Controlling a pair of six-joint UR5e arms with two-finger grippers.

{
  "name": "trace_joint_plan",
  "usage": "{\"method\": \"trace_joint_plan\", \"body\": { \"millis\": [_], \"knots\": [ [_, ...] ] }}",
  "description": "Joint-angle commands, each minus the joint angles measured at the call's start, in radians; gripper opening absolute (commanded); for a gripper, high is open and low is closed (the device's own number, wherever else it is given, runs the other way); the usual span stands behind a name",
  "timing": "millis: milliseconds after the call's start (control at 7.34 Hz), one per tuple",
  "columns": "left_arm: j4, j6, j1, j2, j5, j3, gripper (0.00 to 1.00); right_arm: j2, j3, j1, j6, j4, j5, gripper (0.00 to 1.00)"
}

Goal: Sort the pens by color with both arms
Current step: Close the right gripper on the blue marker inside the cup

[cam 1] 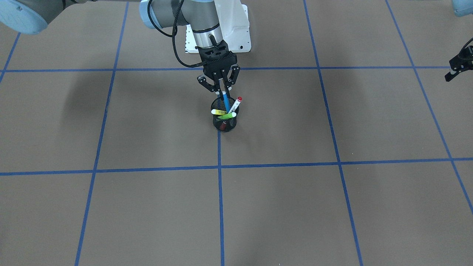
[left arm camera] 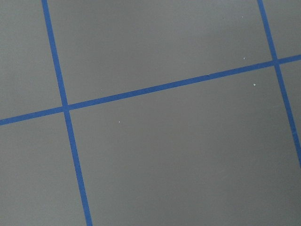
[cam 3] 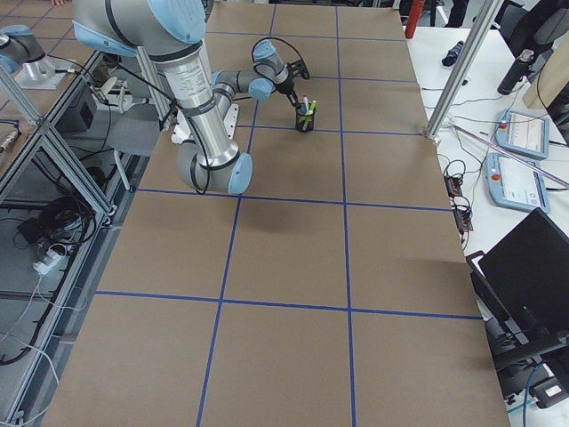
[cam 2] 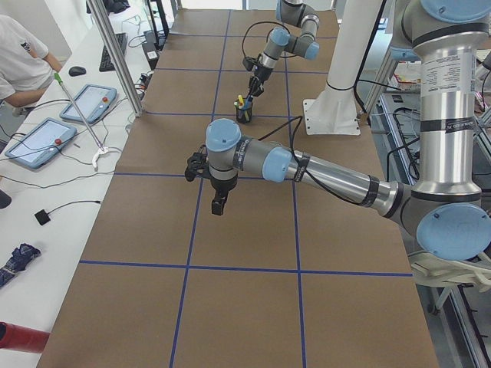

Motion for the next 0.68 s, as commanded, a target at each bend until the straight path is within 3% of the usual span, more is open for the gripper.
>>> {"method": "trace_joint_plan", "body": {
  "millis": [0,272,545],
  "knots": [
    [-0.001,-0.029,0.0,-0.003,-0.021,-0.005,1.0,-0.016,0.132,0.026,0.001,-0.1,0.039,0.0],
    [-0.001,-0.036,0.0,-0.009,-0.032,-0.006,1.0,-0.013,0.266,0.057,0.001,-0.237,0.11,0.0],
    [-0.003,-0.036,0.0,-0.017,-0.034,-0.006,1.0,-0.015,0.269,0.17,0.001,-0.246,0.199,0.0]
  ]
}}
